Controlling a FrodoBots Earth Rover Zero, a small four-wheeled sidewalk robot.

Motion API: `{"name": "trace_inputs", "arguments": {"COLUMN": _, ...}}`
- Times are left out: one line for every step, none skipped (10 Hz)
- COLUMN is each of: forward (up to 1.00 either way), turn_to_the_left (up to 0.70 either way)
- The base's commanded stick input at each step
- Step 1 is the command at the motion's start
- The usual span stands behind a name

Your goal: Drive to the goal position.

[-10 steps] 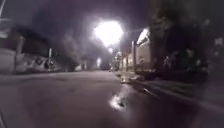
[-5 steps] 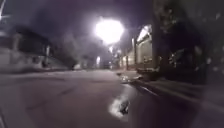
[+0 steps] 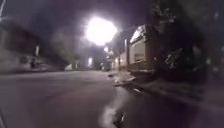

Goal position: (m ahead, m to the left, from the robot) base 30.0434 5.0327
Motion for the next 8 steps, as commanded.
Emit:
{"name": "trace_inputs", "arguments": {"forward": 0.70, "turn_to_the_left": 0.00}}
{"name": "trace_inputs", "arguments": {"forward": 0.70, "turn_to_the_left": 0.00}}
{"name": "trace_inputs", "arguments": {"forward": 0.70, "turn_to_the_left": 0.00}}
{"name": "trace_inputs", "arguments": {"forward": 0.70, "turn_to_the_left": 0.00}}
{"name": "trace_inputs", "arguments": {"forward": 0.70, "turn_to_the_left": 0.00}}
{"name": "trace_inputs", "arguments": {"forward": 0.70, "turn_to_the_left": 0.00}}
{"name": "trace_inputs", "arguments": {"forward": 0.70, "turn_to_the_left": 0.00}}
{"name": "trace_inputs", "arguments": {"forward": 0.70, "turn_to_the_left": 0.00}}
